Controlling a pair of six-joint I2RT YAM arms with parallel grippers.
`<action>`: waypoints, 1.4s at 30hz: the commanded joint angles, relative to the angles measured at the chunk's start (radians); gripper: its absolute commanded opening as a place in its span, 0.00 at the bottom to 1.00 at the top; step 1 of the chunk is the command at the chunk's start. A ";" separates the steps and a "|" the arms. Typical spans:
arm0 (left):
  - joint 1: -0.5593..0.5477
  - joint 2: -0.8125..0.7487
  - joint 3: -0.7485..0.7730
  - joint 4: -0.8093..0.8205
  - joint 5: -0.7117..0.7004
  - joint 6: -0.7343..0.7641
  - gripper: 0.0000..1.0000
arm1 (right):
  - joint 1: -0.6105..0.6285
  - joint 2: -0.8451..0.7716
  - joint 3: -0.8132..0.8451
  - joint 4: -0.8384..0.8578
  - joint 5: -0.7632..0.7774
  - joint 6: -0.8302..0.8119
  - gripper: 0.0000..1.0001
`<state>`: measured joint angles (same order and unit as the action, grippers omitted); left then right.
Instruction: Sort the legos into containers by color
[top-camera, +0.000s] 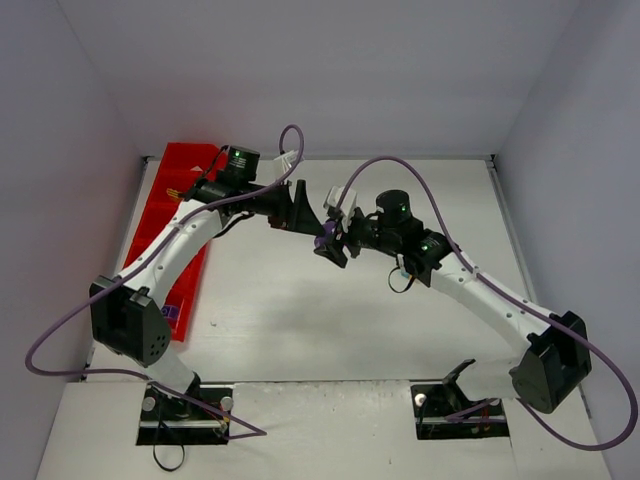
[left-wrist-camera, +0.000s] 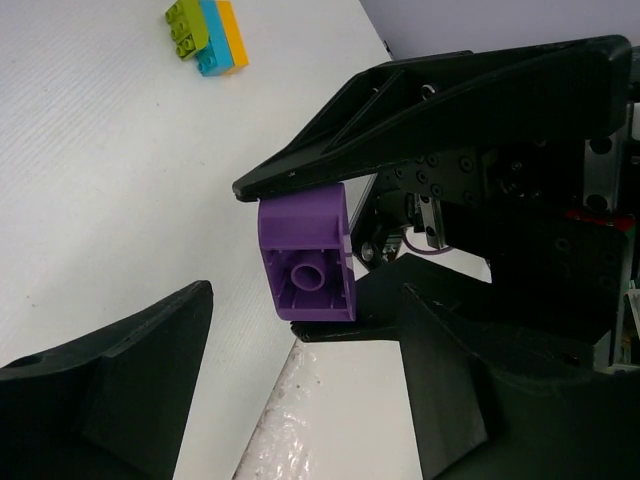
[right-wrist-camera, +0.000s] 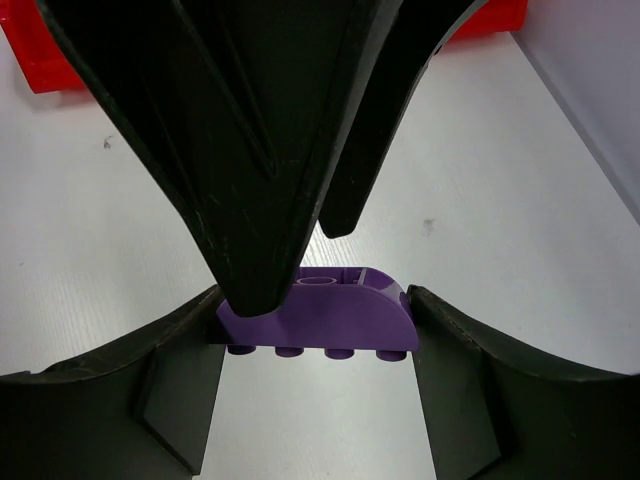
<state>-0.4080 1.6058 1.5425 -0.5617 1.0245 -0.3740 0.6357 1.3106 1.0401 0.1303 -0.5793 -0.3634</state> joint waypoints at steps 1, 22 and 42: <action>-0.015 -0.018 0.022 0.057 0.039 0.018 0.67 | 0.007 0.004 0.054 0.077 -0.031 0.015 0.04; -0.040 0.034 0.022 0.048 0.046 0.024 0.56 | 0.012 -0.011 0.052 0.097 -0.028 0.029 0.04; -0.014 0.014 -0.024 0.056 -0.027 0.009 0.05 | -0.004 -0.017 0.015 0.097 0.117 0.092 0.92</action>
<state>-0.4397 1.6604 1.5162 -0.5400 1.0168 -0.3935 0.6415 1.3220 1.0409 0.1413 -0.5133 -0.3077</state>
